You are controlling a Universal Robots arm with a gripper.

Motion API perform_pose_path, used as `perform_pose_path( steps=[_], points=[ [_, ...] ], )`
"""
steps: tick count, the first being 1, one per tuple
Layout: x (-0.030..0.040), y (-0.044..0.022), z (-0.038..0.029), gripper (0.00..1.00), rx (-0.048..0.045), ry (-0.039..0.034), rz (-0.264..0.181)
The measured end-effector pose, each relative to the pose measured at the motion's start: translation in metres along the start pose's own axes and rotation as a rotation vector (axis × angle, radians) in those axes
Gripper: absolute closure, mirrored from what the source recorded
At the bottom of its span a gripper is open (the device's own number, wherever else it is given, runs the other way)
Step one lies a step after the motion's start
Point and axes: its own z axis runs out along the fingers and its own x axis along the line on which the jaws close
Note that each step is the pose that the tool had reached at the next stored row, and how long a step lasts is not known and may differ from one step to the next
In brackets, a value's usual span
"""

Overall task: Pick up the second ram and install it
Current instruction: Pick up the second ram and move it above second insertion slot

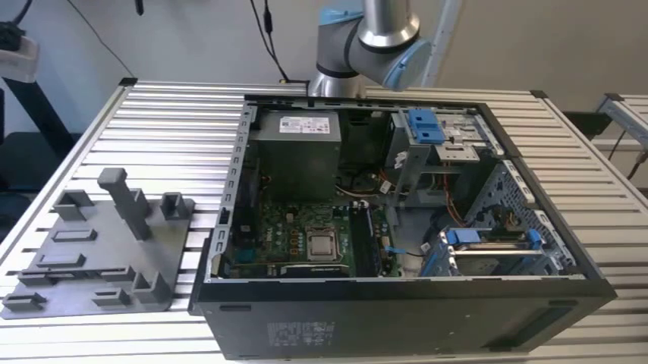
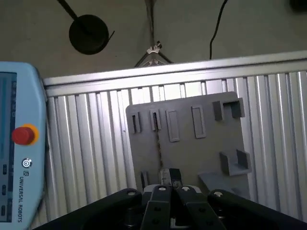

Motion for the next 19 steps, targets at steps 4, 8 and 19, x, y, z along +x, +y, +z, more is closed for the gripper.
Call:
perform_pose_path(
  steps=[4,8,19],
  points=[
    [-0.0001,0.0000,0.0004,0.89,0.0144,0.0016,-0.056],
    [0.0000,-0.0001,0.0013,0.89,0.0360,0.0019,-0.102],
    [0.0011,-0.0002,0.0026,0.89,0.0548,0.0013,-0.144]
  ],
)
